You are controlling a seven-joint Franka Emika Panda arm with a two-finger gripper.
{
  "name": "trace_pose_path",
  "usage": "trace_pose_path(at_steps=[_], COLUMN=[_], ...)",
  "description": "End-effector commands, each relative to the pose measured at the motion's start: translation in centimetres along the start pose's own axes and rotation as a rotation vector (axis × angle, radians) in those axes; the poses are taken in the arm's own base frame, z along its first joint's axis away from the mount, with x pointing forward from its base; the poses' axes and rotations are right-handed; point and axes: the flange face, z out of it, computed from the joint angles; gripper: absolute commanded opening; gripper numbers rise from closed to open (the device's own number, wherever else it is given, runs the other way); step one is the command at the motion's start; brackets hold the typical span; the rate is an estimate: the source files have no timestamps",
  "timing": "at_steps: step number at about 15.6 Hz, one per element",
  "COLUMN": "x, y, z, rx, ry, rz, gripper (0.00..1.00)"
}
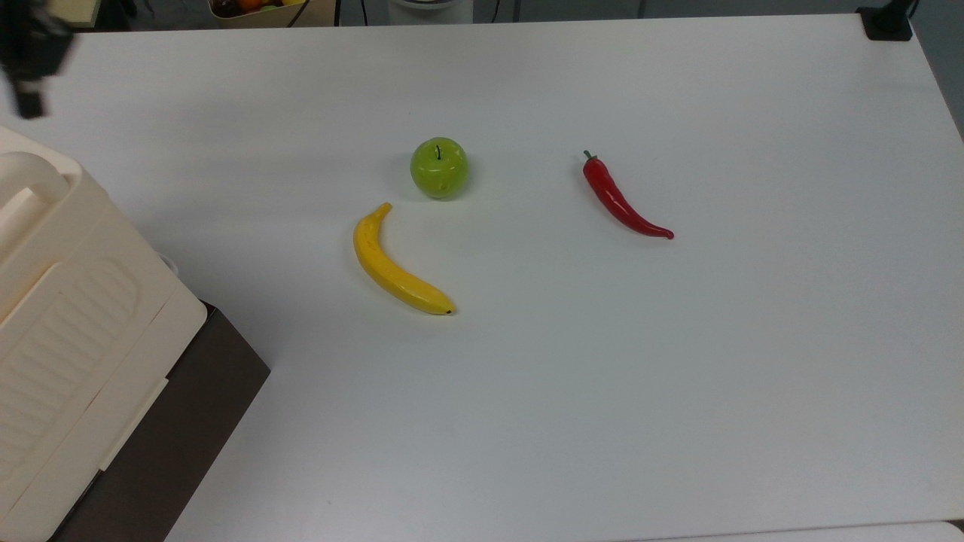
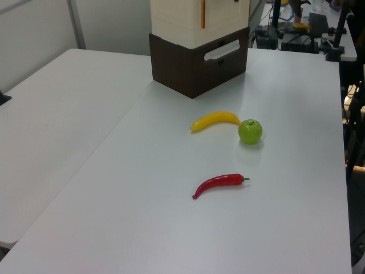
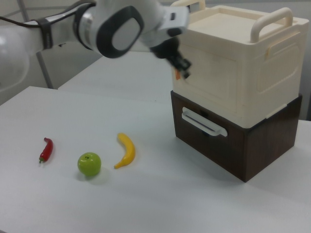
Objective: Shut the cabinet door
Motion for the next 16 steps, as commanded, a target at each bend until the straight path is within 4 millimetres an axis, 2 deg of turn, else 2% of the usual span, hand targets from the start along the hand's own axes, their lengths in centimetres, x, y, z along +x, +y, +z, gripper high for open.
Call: trace_pose_path(at_steps=[1,5,9,11,13,16], x=[-4.6,-9.1,-14.0,-16.2,-17.1,-18.0], y=[-6.1,-12.3,-16.4,-17.3,-17.5,-17.5], z=[-1.9,-3.7,-6.2,-7.4,-8.2,-7.6], rx=[-0.039,-0.005,0.016,0.018,0.021,0.013], ry=[-0.170,-0.308,-0.441,-0.475,-0.478,-0.517], rz=[-0.140,-0.281,-0.462,-0.548,-0.583,-0.592], gripper=[0.03,0.03,0.03,0.03,0.03,0.03])
